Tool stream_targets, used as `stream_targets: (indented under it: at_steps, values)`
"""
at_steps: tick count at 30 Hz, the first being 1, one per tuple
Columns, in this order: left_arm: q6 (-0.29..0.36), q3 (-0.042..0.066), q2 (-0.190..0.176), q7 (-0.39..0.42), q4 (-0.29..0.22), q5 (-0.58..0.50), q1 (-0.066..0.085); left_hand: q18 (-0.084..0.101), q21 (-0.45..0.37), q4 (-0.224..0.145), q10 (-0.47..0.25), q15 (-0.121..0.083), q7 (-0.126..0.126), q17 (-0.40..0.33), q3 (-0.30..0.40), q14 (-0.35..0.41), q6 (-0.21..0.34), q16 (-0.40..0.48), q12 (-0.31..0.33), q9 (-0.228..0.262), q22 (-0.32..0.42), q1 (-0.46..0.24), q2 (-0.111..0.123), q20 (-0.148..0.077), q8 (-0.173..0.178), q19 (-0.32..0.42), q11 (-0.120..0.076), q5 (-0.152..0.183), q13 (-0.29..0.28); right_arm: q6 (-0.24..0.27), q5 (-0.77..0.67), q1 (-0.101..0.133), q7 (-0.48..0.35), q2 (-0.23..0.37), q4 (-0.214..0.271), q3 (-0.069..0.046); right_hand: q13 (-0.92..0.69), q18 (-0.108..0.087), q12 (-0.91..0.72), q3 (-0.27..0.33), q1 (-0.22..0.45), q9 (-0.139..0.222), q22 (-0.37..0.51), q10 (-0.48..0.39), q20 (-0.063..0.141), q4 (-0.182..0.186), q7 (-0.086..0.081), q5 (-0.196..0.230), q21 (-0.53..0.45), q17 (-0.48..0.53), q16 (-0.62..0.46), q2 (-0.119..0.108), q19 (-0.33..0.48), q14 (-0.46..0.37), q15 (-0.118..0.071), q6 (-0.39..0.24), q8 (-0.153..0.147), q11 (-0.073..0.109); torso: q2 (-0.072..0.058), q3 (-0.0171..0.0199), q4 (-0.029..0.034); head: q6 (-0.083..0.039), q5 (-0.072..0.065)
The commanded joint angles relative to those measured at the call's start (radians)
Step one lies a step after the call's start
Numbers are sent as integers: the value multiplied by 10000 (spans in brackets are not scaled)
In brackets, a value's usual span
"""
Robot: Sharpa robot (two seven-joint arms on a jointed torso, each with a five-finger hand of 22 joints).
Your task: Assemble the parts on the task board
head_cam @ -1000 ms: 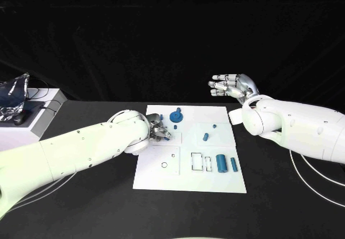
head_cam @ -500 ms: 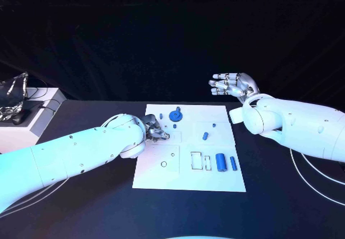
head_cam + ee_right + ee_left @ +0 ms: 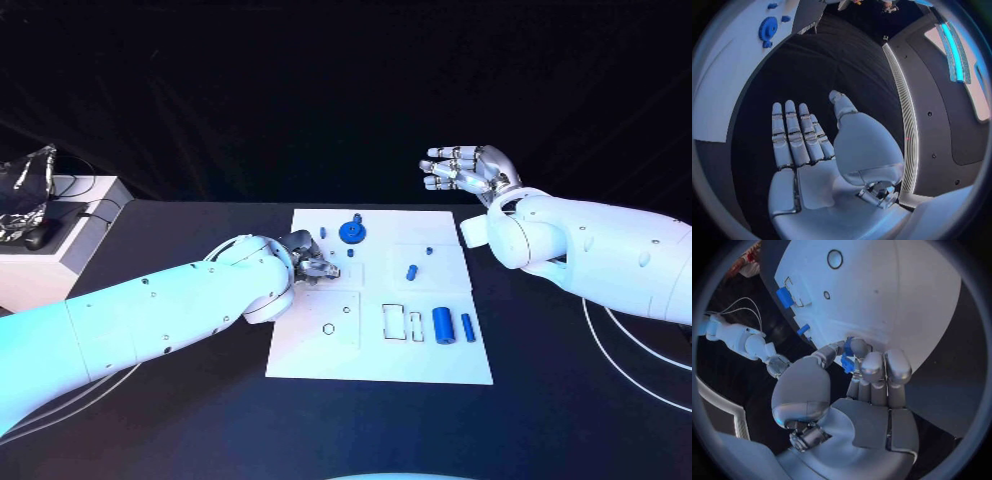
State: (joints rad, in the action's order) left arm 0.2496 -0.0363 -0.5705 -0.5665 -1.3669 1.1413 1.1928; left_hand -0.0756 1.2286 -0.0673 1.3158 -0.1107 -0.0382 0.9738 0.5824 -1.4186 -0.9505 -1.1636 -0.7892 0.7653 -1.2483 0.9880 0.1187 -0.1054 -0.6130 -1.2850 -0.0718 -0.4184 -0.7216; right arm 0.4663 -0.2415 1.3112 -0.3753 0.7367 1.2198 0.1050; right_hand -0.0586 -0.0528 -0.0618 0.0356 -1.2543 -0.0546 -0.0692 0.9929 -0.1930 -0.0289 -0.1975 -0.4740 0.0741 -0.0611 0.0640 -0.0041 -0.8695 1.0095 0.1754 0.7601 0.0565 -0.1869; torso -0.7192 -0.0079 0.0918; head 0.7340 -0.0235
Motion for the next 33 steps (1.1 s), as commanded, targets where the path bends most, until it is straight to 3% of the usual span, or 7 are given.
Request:
stream_targets:
  at_steps: [1, 10, 17, 21, 33]
  values:
    - [397, -15, 27, 184, -9, -67, -55, 96, -54, -727, 105, -77, 544, -8, 769, 9, -568, -10, 19, 55, -8, 226, -335, -25, -36, -54, -137, 39, -11, -168, -24, 0, -94, 6, 11, -5, 9, -141, 31, 35, 26, 11, 13, 45, 11, 47, -267, -39, -26, 14, -40, 78, 45, -36, -3, 25, -50, 8, -7, 3, 0, 16, -12]
    - [648, -7, 66, 281, -27, -22, -71, 99, -47, -718, 102, -80, 544, -19, 764, 12, -558, -18, 14, 56, -30, 221, -342, -29, -36, -70, -137, 49, -23, -182, -26, -2, -88, 5, 3, -5, 9, -140, 31, 31, 33, 10, 13, 49, 10, 53, -269, -42, -27, 14, -41, 88, 53, -43, -1, 32, -50, 8, 2, 6, 18, 53, -36]
    - [755, 7, 100, 357, -70, 34, -72, 99, -47, -718, 102, -80, 544, -19, 764, 12, -558, -18, 14, 56, -30, 221, -342, -29, -36, -70, -137, 49, -23, -190, -27, -5, -82, -3, -16, -5, 10, -138, 32, 33, 37, 11, 14, 51, 8, 55, -270, -43, -29, 15, -42, 85, 59, -47, 0, 28, -50, 6, -11, 6, -8, 43, -31]
    - [701, 10, 120, 365, -36, 45, -72, 101, -59, -712, 93, -82, 543, -53, 761, 20, -551, -38, 11, 60, -72, 225, -356, -36, -45, -88, -136, 66, -53, -194, -27, -6, -79, -7, -18, -5, 10, -138, 32, 33, 37, 11, 14, 51, 8, 55, -270, -43, -29, 15, -42, 85, 59, -47, 0, 28, -50, 6, -4, 18, 1, 66, -39]
    - [316, 5, 200, 327, 120, 45, -73, 108, -76, -701, 68, -76, 535, -96, 726, 31, -532, -35, 13, 58, -103, 246, -363, -37, -41, -91, -129, 85, -74, -210, -28, -7, -60, -4, -18, -5, 9, -136, 31, 38, 45, 11, 13, 54, 7, 57, -276, -42, -28, 14, -41, 82, 67, -49, -1, 22, -50, 7, -2, -1, 2, 105, -68]
